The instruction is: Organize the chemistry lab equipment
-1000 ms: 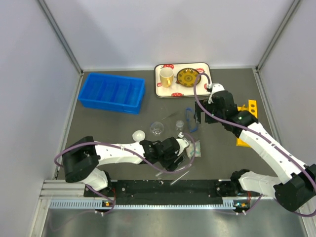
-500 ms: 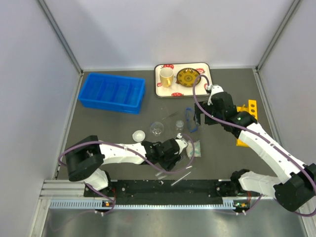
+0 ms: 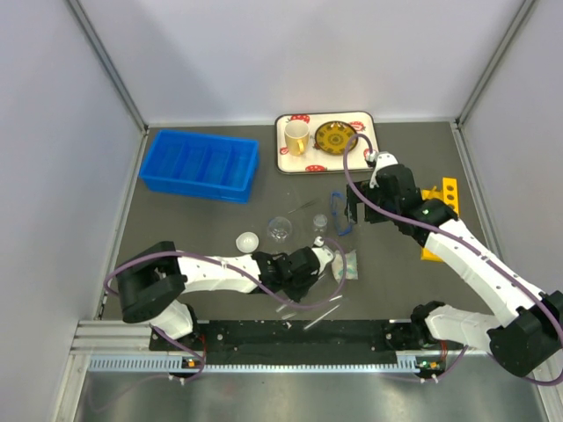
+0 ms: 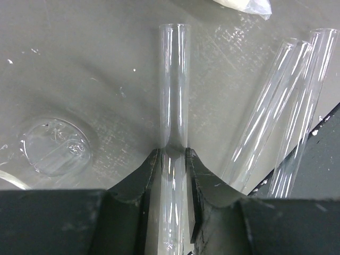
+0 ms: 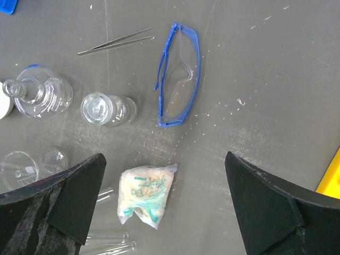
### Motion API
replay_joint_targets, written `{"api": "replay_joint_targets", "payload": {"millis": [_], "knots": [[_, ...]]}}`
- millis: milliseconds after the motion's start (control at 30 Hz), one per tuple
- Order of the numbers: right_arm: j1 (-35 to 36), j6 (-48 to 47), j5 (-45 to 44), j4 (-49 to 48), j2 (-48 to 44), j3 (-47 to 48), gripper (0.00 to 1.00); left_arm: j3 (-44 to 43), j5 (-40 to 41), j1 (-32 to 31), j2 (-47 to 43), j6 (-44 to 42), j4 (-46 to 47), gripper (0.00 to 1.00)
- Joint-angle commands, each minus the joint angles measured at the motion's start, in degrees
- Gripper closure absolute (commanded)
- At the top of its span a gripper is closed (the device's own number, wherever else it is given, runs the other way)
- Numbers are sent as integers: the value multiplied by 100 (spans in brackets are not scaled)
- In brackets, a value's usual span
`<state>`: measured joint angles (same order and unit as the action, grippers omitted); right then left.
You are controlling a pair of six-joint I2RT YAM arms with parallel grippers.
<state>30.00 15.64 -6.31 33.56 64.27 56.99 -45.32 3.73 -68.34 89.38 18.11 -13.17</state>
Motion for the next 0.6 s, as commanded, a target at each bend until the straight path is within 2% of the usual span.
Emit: {"api": "replay_joint_targets", "payload": {"millis": [0, 167, 367, 567], "knots": [[76, 45, 24, -157, 24, 136, 4, 164, -127, -39, -96, 88, -195, 81], [76, 71, 94, -157, 59, 198, 4, 120, 14, -48, -290, 88, -379, 93], [76, 88, 86, -87, -20, 225, 5, -117, 111, -48, -483, 0, -669, 100], [76, 106, 226, 168, -301, 374, 5, -556, -21, -48, -843, -158, -1082, 100]]}}
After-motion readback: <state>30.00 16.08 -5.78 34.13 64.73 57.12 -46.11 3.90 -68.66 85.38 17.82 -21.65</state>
